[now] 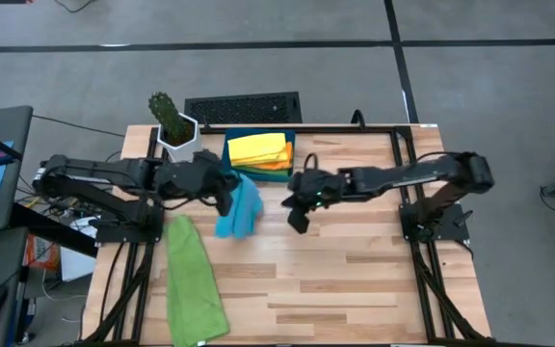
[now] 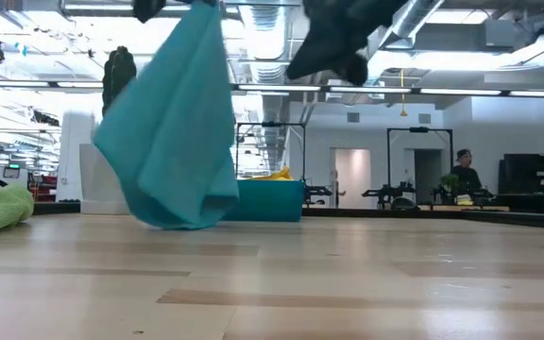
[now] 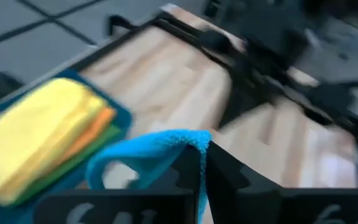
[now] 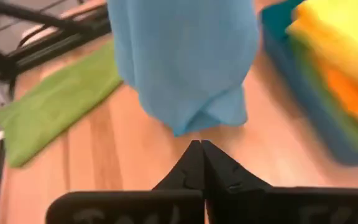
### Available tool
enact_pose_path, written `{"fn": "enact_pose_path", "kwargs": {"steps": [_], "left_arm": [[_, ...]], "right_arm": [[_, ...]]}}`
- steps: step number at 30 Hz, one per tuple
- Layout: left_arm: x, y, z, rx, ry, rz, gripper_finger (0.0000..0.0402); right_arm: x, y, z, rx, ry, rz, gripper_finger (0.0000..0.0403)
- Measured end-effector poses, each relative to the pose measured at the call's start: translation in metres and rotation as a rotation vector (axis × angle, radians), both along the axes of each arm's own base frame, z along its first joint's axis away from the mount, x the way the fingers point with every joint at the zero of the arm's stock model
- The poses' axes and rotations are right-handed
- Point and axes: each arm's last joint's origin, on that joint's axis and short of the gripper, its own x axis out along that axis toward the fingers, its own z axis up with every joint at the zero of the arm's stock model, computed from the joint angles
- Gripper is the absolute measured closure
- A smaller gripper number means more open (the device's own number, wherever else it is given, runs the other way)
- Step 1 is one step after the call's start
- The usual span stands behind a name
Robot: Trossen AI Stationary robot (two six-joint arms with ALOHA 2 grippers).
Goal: Fold microfiber towels
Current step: Fold the blue towel
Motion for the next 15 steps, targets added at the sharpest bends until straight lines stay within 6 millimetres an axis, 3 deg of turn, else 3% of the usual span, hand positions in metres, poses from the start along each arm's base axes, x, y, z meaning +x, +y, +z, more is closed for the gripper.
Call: {"fn": "enact_pose_path", "kwargs": {"steps": [4, 7, 11, 15], "left_arm": [[0.023, -0.006, -0.015, -0.038, 0.033, -0.063, 0.0378], [0.035, -0.008, -0.017, -0.094, -0.004, -0.096, 0.0357], [0.035, -0.009, 0.000, -0.102, -0.087, -0.097, 0.0329], [0.027, -0.005, 0.022, -0.074, -0.154, -0.037, 0.0312]], "right_arm": [[-0.008, -0.003, 0.007, 0.016, -0.001, -0.053, 0.0323], [-0.011, -0.004, -0.010, 0.058, 0.037, -0.094, 0.0260], [-0.011, -0.001, -0.044, 0.097, 0.085, -0.126, 0.0176], [-0.013, 0.006, -0.057, 0.140, 0.031, -0.131, 0.0135]]}}
